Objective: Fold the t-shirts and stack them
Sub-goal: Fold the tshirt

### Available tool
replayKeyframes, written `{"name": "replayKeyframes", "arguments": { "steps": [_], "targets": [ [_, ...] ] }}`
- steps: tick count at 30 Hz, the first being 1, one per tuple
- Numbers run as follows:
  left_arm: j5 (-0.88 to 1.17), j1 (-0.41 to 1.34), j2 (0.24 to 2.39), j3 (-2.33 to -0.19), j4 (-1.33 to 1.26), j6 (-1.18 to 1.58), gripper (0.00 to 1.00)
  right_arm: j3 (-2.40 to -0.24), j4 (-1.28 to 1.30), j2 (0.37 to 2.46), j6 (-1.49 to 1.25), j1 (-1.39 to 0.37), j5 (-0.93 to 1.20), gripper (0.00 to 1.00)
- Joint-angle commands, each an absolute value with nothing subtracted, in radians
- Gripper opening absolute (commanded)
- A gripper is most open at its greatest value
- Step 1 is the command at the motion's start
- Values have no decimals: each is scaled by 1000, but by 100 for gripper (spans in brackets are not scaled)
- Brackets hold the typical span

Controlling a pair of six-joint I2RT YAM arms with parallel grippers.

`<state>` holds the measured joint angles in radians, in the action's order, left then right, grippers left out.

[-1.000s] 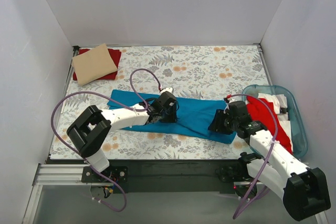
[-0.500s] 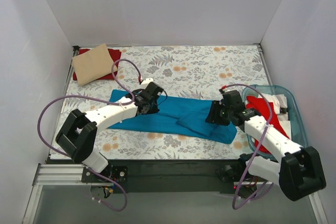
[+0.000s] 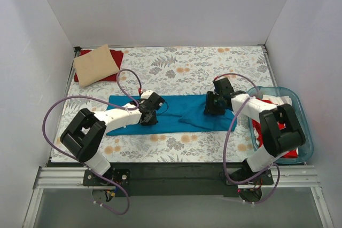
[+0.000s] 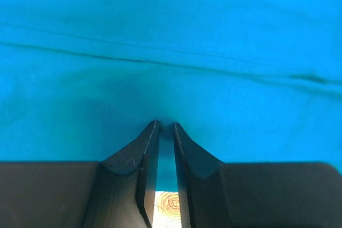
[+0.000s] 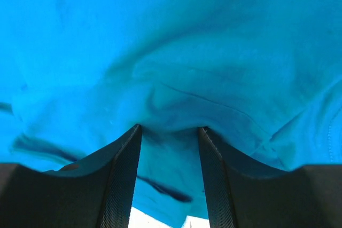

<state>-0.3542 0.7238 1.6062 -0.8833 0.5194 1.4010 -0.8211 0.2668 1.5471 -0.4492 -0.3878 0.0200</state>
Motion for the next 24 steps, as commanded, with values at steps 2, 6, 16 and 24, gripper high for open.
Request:
{"name": "replayKeyframes", "arguments": {
  "steps": [2, 6, 16, 24],
  "targets": [
    [-243, 735, 1576, -801, 546, 1500, 16, -989, 215, 1704, -364, -390, -40, 54],
    [-139, 797, 1528, -776, 479, 1658, 16, -1210, 236, 1903, -243, -384, -41, 57],
    [89, 942, 1712, -1000, 207, 1824, 22, -2038, 529, 2379, -46, -377, 60, 66],
    [17, 755, 1615, -1095, 255, 1617, 34, -2028, 546, 2199, -83, -368, -24, 80]
  ]
}}
